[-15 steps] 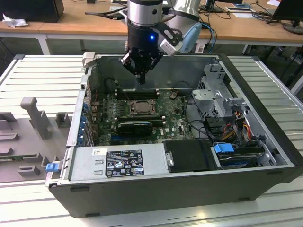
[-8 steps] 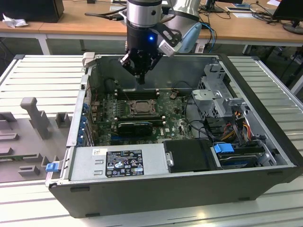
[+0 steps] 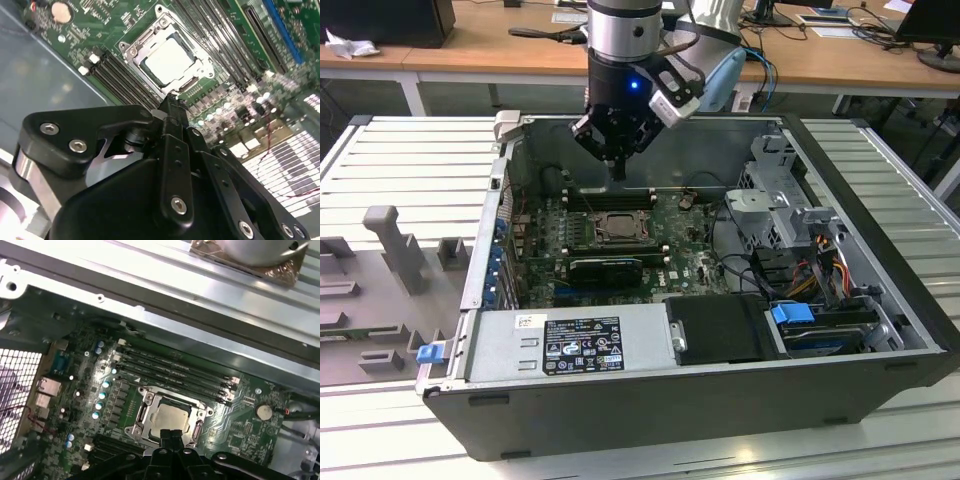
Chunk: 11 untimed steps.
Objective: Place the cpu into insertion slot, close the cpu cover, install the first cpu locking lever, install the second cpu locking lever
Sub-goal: 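Install the first cpu locking lever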
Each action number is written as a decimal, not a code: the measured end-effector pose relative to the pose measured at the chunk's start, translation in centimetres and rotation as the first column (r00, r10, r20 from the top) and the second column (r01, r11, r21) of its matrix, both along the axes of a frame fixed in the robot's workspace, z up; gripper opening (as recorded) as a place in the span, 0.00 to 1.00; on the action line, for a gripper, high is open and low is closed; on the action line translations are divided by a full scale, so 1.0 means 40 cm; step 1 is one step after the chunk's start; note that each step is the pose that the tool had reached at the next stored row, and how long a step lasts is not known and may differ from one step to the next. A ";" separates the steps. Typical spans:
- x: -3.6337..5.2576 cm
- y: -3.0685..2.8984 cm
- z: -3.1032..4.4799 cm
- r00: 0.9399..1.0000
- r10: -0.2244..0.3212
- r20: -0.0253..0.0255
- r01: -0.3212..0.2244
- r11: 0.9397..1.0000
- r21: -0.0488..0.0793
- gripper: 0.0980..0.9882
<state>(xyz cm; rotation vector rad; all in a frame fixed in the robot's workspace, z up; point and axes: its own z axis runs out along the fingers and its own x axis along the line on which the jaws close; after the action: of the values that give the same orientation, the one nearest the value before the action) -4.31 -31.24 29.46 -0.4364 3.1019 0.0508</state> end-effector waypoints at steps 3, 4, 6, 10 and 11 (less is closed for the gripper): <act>0.000 0.000 -0.004 0.997 -0.074 0.000 0.074 0.997 0.000 0.01; 0.000 0.000 -0.005 0.996 -0.094 0.000 0.094 0.996 0.000 0.01; 0.000 0.000 -0.008 0.988 -0.154 0.000 0.154 0.988 0.000 0.01; 0.000 0.000 -0.011 0.972 -0.235 0.000 0.235 0.972 0.000 0.01; 0.000 0.000 -0.012 0.964 -0.267 0.000 0.267 0.964 0.000 0.01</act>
<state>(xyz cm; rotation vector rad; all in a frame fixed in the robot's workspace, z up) -4.31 -31.24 28.98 -0.0138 3.1282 0.0483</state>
